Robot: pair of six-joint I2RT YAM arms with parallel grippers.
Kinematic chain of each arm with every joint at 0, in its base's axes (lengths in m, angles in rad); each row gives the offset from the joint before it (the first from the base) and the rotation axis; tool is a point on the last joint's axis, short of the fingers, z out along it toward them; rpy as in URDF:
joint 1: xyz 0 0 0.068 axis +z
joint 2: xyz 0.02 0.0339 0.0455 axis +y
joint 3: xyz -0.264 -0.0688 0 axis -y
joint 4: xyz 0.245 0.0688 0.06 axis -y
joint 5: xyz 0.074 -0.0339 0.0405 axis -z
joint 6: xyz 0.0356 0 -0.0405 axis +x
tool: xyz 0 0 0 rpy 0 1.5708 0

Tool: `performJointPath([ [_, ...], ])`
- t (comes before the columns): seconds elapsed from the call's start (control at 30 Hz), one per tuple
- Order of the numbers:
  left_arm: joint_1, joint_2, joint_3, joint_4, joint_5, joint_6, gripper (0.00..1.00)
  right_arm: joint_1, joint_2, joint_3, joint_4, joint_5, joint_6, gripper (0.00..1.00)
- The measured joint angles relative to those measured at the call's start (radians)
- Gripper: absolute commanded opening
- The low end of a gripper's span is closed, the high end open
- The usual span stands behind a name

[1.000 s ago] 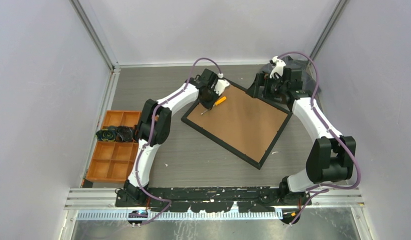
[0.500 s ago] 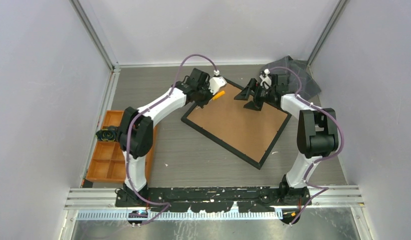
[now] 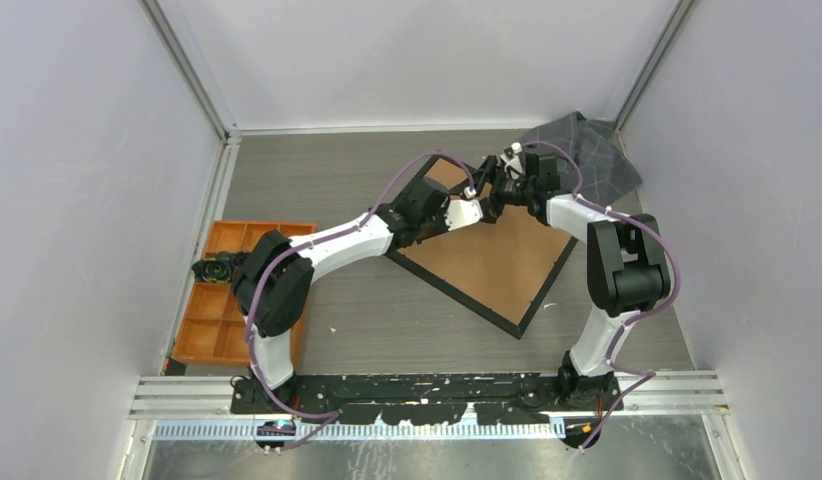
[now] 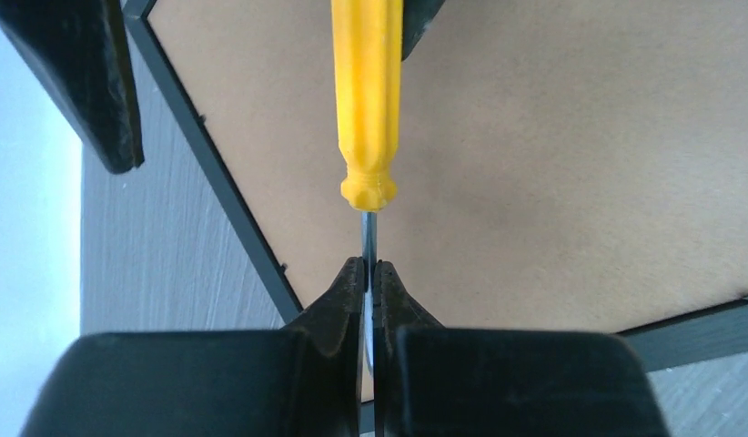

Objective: Take the photo out of the frame
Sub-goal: Pick up the screwdriver from the photo frame.

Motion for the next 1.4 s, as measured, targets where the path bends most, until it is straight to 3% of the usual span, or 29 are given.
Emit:
performJointPath([
  [0.37, -0.027, -0.037, -0.122, 0.171, -0.136, 0.053, 0.0, 0.023, 0.0, -0.024, 0.042, 0.003, 0.069, 0.73],
  [0.57, -0.027, -0.047, -0.137, 0.196, -0.134, 0.057, 0.0, 0.041, 0.034, -0.024, 0.049, 0.005, 0.069, 0.72],
  [0.97, -0.035, -0.048, -0.132, 0.181, -0.081, 0.047, 0.0, 0.092, 0.064, -0.024, 0.045, 0.01, 0.061, 0.6],
  [1.17, -0.039, -0.048, -0.129, 0.171, -0.054, 0.029, 0.0, 0.092, 0.064, -0.024, 0.053, 0.006, 0.061, 0.47],
  [1.3, -0.038, -0.048, -0.129, 0.172, -0.054, 0.026, 0.0, 0.092, 0.067, -0.024, 0.053, 0.007, 0.056, 0.31],
  [1.4, -0.037, -0.048, -0.129, 0.172, -0.056, 0.025, 0.0, 0.091, 0.08, -0.024, 0.051, 0.006, 0.05, 0.12],
])
